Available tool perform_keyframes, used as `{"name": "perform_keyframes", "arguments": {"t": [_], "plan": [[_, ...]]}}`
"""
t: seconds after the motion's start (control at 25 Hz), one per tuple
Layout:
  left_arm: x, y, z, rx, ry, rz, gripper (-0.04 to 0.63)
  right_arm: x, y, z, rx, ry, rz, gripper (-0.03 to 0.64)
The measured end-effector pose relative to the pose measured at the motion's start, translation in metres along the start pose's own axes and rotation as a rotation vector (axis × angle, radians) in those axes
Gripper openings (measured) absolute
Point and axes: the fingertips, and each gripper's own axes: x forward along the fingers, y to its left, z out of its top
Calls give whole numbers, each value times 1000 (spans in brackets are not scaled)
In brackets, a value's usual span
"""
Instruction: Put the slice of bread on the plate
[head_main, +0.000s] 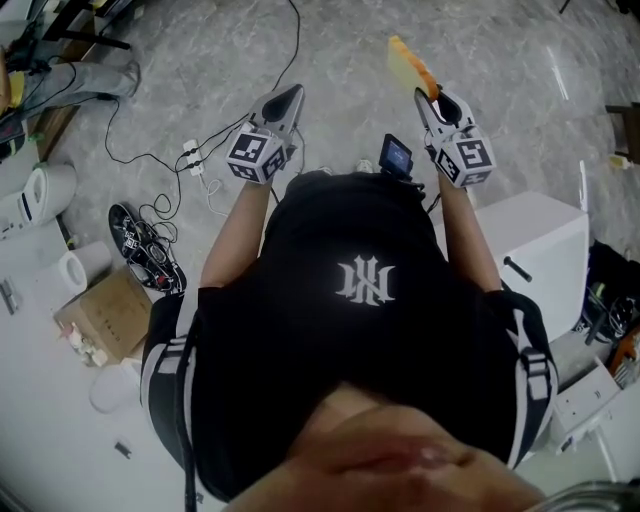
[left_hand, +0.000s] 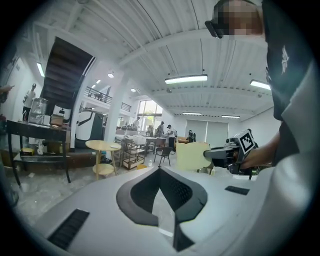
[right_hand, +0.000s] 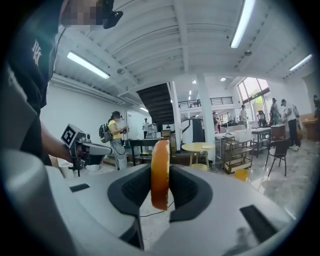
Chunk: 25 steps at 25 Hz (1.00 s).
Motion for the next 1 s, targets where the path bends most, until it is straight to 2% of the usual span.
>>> {"name": "perform_keyframes", "arguments": {"t": [0.32, 1.0], "plan": [[0, 1, -3, -3, 8, 30, 9, 0, -8, -9, 16, -2, 12, 95], [17, -39, -7, 9, 37, 46, 9, -22, -41, -30, 83, -19, 26, 95]]}}
